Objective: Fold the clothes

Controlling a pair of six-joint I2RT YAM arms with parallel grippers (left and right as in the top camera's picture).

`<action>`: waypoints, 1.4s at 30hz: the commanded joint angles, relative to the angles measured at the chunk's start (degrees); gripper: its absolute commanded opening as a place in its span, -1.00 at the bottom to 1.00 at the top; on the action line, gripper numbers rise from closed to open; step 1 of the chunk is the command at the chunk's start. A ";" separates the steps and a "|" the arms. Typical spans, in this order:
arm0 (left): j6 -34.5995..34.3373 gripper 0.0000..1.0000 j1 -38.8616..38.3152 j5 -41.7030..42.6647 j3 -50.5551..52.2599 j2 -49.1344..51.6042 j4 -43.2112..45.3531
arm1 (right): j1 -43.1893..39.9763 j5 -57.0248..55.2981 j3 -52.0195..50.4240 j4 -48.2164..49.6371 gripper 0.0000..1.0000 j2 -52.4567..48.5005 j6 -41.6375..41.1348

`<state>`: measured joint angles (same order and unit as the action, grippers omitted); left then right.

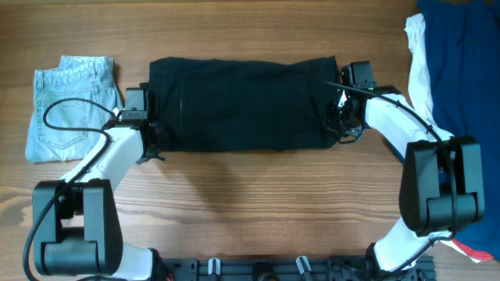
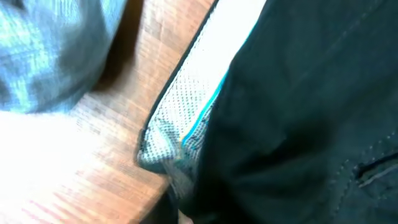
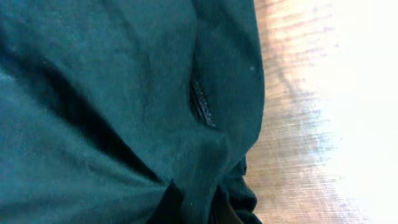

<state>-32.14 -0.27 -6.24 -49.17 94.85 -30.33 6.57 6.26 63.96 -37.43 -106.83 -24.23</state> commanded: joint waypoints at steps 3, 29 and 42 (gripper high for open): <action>0.44 -0.92 0.13 -0.63 -0.22 0.68 -9.22 | -1.70 -13.51 -0.66 -9.38 -0.91 -1.81 -7.76; 2.40 1.00 0.17 2.73 -0.31 -18.80 -14.14 | -5.20 -18.25 -0.68 -20.00 -0.78 2.71 -11.76; 3.69 0.99 0.17 18.71 -0.28 -6.14 -2.36 | -5.16 -16.31 -0.68 -18.99 -0.78 2.71 -10.38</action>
<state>-29.82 -0.34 4.19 -49.58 84.31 -34.50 1.45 -8.67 63.88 -56.73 -105.65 -34.68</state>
